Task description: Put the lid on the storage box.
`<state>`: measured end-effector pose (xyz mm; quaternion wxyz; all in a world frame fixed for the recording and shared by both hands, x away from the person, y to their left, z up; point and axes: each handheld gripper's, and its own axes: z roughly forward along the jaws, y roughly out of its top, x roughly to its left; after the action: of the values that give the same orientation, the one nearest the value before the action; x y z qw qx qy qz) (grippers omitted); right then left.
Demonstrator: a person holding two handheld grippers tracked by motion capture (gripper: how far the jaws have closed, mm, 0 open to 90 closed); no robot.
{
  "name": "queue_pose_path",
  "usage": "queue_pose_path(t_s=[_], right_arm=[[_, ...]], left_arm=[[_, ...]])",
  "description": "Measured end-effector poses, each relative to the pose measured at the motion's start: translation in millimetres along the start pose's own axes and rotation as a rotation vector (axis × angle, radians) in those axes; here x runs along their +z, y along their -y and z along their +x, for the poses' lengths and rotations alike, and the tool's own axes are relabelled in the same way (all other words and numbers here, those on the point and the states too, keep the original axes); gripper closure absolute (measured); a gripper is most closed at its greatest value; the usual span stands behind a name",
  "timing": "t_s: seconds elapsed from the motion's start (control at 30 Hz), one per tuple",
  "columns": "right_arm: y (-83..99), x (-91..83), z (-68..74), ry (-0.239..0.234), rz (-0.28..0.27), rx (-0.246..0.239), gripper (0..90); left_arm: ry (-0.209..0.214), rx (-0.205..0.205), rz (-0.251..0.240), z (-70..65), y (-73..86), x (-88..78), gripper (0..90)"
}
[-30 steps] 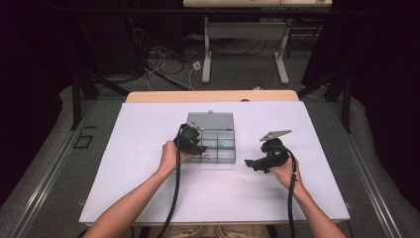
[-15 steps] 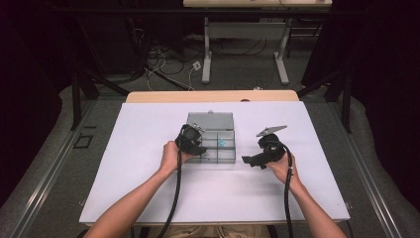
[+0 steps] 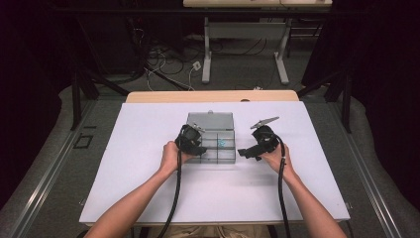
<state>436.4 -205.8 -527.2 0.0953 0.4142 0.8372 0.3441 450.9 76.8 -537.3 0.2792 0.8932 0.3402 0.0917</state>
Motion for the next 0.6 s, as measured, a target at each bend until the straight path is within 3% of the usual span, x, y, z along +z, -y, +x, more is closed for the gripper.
queue_pose_path(t_s=[0.1,0.2,0.3,0.43,0.6], right_arm=[[-5.0,5.9,-3.7,0.017,0.003,0.003,0.6],[-10.5,8.2,-7.4,0.037,-0.016,-0.018,9.6],[-17.3,11.5,-10.4,0.045,-0.029,-0.009,19.0],[-24.7,18.8,-14.6,0.062,-0.034,-0.025,39.1],[-33.9,28.5,-20.3,0.041,-0.007,0.015,67.5]], left_arm=[[0.000,0.000,0.000,0.0,0.0,0.0,59.0],[0.000,0.000,0.000,0.0,0.1,0.0,59.0],[0.001,-0.001,-0.001,-0.1,0.1,0.0,59.0],[0.001,-0.001,-0.001,-0.1,0.1,0.1,59.0],[0.001,-0.001,0.000,-0.1,0.1,0.1,59.0]])
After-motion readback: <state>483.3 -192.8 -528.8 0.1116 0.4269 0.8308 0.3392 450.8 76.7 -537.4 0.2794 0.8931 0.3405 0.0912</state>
